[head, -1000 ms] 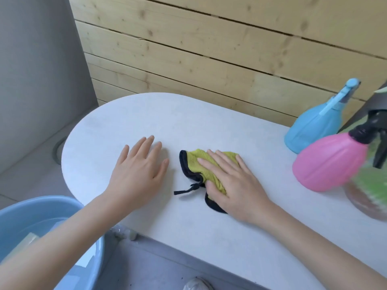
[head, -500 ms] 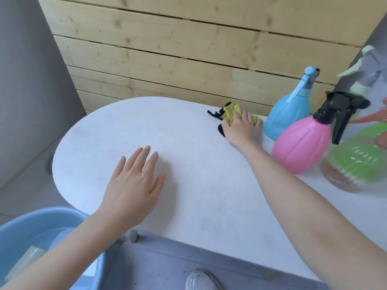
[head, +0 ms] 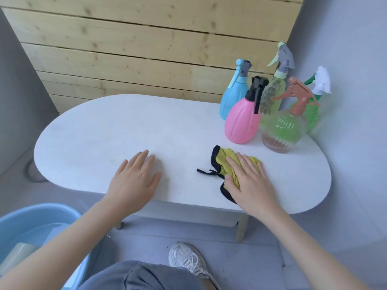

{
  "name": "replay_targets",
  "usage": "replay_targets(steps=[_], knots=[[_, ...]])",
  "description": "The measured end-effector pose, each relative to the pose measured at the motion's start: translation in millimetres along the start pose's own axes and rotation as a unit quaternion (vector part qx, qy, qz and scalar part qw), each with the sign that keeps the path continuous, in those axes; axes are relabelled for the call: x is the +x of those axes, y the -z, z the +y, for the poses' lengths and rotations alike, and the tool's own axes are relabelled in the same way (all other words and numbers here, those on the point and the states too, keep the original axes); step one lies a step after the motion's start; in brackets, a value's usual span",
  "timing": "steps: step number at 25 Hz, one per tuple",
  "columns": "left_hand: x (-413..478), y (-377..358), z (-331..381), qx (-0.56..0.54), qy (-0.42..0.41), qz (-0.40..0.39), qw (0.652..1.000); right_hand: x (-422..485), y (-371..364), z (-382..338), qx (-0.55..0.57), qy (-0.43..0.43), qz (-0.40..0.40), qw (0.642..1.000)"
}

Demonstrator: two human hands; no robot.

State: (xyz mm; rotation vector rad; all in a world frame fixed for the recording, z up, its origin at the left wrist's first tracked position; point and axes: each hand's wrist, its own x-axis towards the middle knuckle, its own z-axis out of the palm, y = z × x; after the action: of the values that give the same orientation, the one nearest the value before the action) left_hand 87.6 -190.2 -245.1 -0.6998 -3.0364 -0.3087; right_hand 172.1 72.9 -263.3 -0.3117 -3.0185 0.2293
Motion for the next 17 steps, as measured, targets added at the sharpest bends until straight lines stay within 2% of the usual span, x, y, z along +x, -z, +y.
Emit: replay_targets(steps=[4, 8, 9, 13, 15, 17], knots=[[-14.2, -4.5, 3.5, 0.008, -0.063, -0.007, 0.998, -18.7, 12.5, 61.5, -0.015, -0.125, 0.014, 0.992], [-25.3, -8.8, 5.5, 0.038, -0.112, 0.034, 0.992, -5.1, 4.4, 36.9, -0.048, -0.215, 0.054, 0.974], [-28.6, -7.9, 7.1, 0.039, -0.114, 0.044, 0.992, -0.1, -0.5, 17.0, -0.044, -0.200, 0.059, 0.977], [-38.5, -5.2, 7.2, 0.035, -0.109, 0.055, 0.992, 16.8, -18.9, -61.2, -0.001, -0.040, 0.044, 0.998], [-41.4, -4.2, 7.5, 0.044, -0.108, 0.064, 0.991, 21.2, -18.2, -69.4, 0.014, 0.024, 0.029, 0.999], [-42.7, -3.8, 8.5, 0.049, -0.111, 0.073, 0.990, 19.5, -16.6, -45.9, 0.023, 0.057, 0.028, 0.998]])
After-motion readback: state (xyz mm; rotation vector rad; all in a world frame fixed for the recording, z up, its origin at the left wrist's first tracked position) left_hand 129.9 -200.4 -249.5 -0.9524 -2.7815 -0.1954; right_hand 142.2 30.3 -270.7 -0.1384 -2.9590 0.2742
